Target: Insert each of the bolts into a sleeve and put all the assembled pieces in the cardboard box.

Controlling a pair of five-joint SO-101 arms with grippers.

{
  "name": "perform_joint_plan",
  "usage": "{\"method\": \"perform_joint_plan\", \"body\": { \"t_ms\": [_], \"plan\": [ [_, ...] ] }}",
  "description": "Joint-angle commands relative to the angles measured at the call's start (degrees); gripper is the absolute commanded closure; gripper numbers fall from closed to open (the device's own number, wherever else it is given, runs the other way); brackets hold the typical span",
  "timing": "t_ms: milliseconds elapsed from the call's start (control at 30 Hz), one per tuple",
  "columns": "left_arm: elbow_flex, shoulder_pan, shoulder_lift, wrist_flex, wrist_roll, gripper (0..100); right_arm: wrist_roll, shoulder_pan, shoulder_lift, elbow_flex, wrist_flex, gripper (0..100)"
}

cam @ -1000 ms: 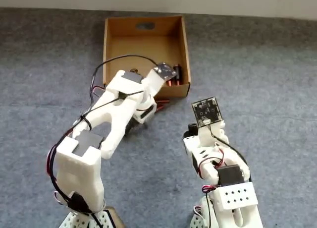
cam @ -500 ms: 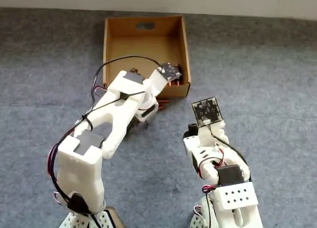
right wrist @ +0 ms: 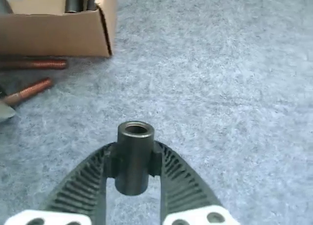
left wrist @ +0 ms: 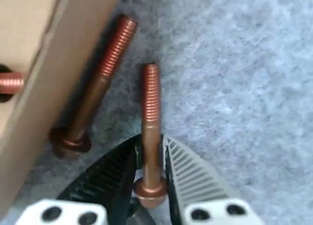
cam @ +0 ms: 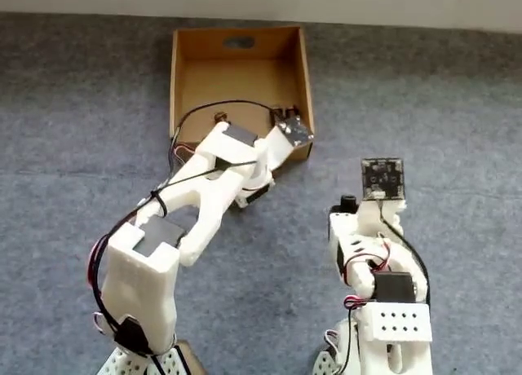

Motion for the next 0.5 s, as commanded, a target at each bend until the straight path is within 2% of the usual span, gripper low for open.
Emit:
{"method": "perform_joint_plan", "body": {
  "t_ms": [0, 133, 300, 467],
  "plan": [
    [0.57, 1.19, -4.97, 4.31, -0.26, 99, -2.64, 2.68, -0.75, -0.22, -2.33, 99.3],
    [6.37, 3.3, -14.99, 6.95, -2.73, 99, -3.96, 4.53, -0.75, -0.22, -2.42, 99.3],
    [22.64, 7.78, -28.26, 9.67, -13.27, 99, -3.87, 4.53, -0.66, -0.22, -2.42, 99.3],
    [35.65, 7.08, -35.82, 9.58, -25.58, 99, -3.87, 4.53, -0.66, -0.22, -2.42, 99.3]
  ]
}}
